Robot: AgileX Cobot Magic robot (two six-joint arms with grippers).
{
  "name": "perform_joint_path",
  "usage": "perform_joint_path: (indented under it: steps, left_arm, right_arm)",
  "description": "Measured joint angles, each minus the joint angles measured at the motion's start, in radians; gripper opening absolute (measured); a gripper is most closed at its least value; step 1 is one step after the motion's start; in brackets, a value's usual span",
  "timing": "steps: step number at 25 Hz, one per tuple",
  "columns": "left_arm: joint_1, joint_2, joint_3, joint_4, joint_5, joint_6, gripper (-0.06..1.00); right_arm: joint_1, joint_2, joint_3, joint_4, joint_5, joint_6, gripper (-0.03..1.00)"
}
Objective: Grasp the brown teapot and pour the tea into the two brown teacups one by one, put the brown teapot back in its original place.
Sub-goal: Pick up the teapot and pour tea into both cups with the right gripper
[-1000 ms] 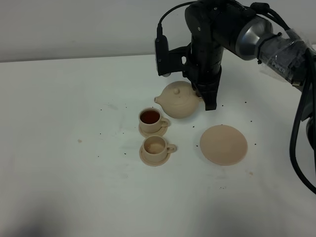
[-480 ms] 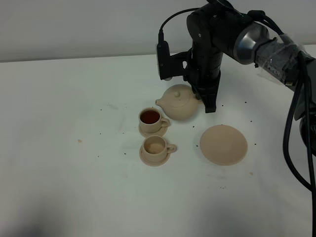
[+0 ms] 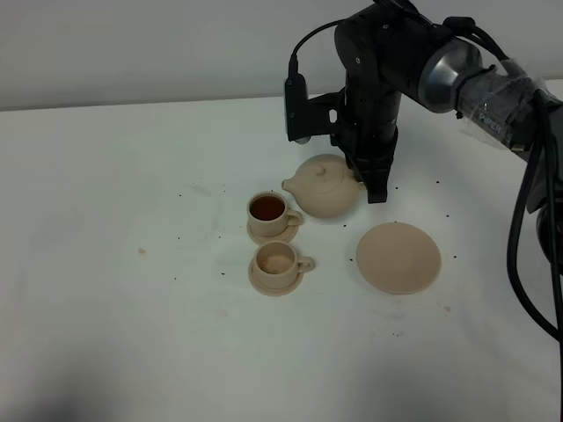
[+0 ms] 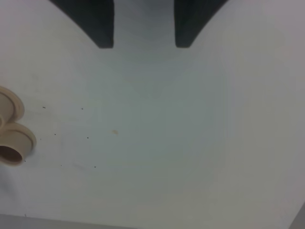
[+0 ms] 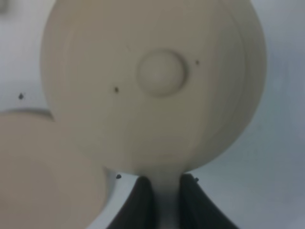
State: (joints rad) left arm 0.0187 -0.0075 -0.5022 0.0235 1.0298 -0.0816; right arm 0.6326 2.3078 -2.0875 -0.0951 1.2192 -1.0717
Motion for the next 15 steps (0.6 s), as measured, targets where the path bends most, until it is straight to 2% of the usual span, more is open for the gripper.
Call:
perform_joint_path:
  steps: [6, 15]
  left_arm:
    - [0.000, 0.000, 0.000, 0.000, 0.000, 0.000, 0.32]
    - [0.000, 0.000, 0.000, 0.000, 0.000, 0.000, 0.32]
  right_arm:
    - [0.008, -0.044, 0.000, 0.029, 0.001, 0.092, 0.11]
    - [0.105, -0.072, 0.005, -0.030, 0.004, 0.236, 0.11]
